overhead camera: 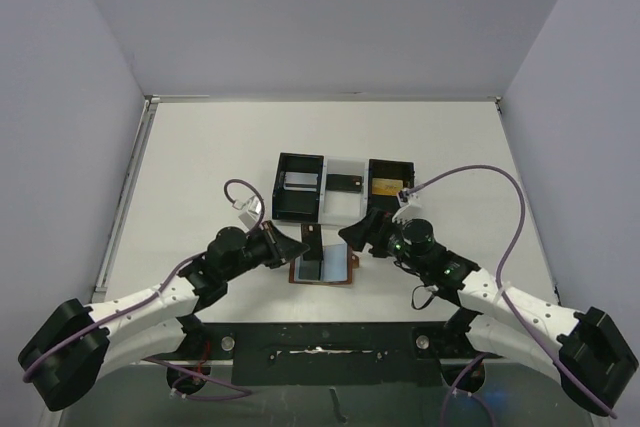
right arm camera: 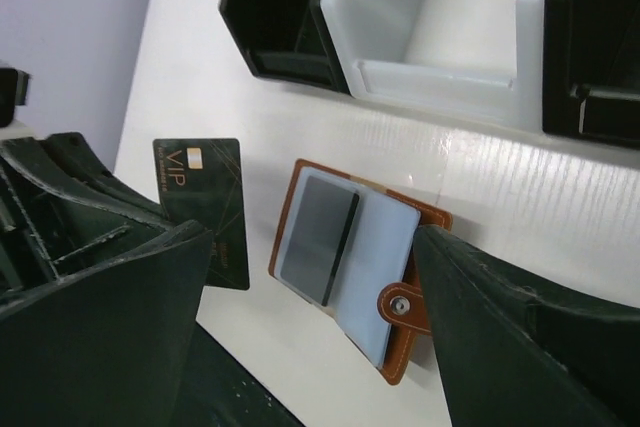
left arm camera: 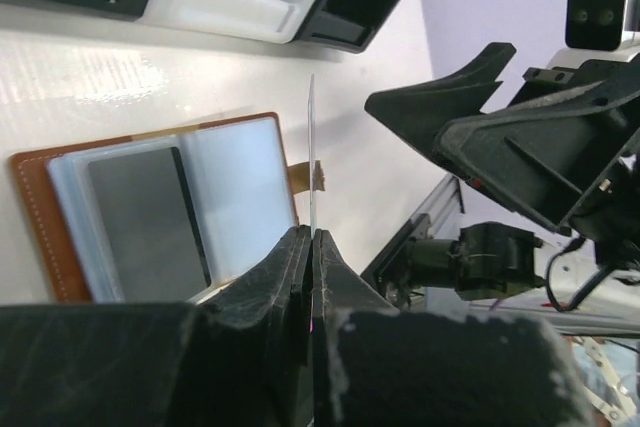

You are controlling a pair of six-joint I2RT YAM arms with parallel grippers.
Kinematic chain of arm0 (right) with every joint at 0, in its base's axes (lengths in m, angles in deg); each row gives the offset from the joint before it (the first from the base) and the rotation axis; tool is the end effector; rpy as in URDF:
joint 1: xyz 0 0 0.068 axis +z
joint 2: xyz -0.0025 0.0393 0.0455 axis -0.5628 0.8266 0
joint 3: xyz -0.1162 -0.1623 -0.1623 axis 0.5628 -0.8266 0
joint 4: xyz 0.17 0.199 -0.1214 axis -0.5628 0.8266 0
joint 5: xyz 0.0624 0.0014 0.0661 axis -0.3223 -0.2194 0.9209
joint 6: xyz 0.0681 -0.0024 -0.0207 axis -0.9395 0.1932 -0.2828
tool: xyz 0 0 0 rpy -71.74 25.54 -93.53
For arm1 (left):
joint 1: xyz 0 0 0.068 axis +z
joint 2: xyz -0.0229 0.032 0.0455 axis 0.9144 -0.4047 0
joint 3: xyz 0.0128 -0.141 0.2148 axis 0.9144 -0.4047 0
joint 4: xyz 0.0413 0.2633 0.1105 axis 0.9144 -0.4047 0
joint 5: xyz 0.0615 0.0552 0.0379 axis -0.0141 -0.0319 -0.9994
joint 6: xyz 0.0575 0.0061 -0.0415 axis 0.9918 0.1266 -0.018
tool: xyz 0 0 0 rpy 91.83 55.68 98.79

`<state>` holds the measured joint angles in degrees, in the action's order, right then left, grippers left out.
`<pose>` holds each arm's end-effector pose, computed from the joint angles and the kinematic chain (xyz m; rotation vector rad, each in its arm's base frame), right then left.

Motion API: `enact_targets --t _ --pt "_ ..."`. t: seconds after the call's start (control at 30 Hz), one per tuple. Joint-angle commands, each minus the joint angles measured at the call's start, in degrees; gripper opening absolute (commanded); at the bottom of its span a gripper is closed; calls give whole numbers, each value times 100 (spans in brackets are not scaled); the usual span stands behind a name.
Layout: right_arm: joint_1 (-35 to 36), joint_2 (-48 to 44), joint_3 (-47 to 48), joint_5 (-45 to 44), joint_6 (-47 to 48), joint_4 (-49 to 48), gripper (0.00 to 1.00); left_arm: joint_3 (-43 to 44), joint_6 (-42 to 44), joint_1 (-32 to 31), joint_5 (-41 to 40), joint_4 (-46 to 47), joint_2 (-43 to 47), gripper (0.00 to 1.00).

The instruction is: Take the credit cards out of the card holder

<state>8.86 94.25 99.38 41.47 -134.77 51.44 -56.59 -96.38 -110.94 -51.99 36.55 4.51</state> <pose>0.1884 0.1735 0.1615 0.2511 2.1287 1.0412 0.1732 -0.1820 0.1429 -0.1943 2.1091 -1.3086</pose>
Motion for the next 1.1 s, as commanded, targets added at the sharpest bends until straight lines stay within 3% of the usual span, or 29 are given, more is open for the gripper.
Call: enact_targets --t 0.0,0.27,0.57,1.07 --pt "-367 -496 -68 254 109 -874 86 -148 -144 311 647 1244 68 0" --pt "-1095 -486 -362 1824 -294 -1869 86 -457 -856 1043 1766 2678 -281 0" --pt "-1157 143 -90 2886 -419 -2881 80 -422 -1052 1203 2251 3176 -331 0" --pt "-981 1098 633 4163 -734 -3702 57 70 -1203 1211 2662 3710 -466 0"
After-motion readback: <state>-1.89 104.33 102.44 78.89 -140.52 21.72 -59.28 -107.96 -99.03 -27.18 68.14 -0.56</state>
